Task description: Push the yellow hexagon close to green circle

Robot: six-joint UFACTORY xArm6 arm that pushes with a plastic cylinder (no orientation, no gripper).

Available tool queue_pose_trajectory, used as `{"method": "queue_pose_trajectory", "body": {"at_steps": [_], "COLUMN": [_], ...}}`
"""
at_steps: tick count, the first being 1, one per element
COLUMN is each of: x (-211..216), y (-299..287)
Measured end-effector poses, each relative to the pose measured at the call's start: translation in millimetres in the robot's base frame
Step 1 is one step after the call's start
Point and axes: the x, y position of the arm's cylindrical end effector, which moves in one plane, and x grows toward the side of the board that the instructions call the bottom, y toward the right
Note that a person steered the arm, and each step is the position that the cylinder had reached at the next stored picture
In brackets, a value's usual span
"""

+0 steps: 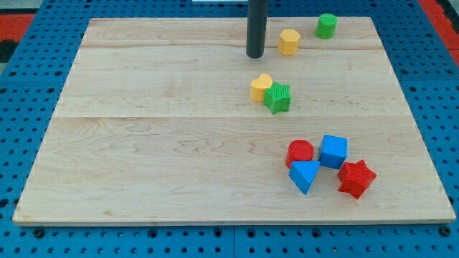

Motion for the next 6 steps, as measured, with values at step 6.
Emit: {"method": "queue_pose_trajectory", "body": {"at_steps": [6], "x": [24], "y": [116]}}
